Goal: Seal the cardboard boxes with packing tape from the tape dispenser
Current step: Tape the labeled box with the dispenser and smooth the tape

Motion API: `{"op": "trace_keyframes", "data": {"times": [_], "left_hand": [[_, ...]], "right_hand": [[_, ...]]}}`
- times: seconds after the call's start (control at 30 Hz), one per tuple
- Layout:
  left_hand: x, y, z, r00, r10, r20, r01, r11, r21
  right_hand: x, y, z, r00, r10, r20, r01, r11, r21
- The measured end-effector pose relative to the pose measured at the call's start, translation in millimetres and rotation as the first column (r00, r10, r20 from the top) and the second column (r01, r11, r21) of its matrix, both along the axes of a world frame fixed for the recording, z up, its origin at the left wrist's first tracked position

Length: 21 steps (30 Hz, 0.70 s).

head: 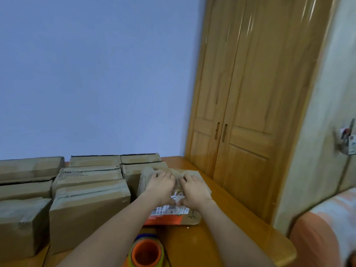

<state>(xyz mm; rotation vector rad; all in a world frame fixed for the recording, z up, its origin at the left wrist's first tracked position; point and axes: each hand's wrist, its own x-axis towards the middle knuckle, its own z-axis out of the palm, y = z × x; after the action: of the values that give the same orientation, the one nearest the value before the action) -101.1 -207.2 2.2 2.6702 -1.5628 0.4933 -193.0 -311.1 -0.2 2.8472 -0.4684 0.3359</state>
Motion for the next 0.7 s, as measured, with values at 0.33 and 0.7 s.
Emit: {"op": "trace_keyframes", "data": {"times": [0.33,0.7], "left_hand": [[-20,14,55,0.993,-0.019,0.118,0.031,0.994,-0.101],[-42,71,108,0.983,-0.005,0.185,0.05,0.97,-0.238]], "right_hand": [[-26,13,54,0.991,0.014,0.131,0.0,0.995,-0.103],[-49,56,113,0.967,0.119,0.227,-0.075,0.978,-0.195]]}}
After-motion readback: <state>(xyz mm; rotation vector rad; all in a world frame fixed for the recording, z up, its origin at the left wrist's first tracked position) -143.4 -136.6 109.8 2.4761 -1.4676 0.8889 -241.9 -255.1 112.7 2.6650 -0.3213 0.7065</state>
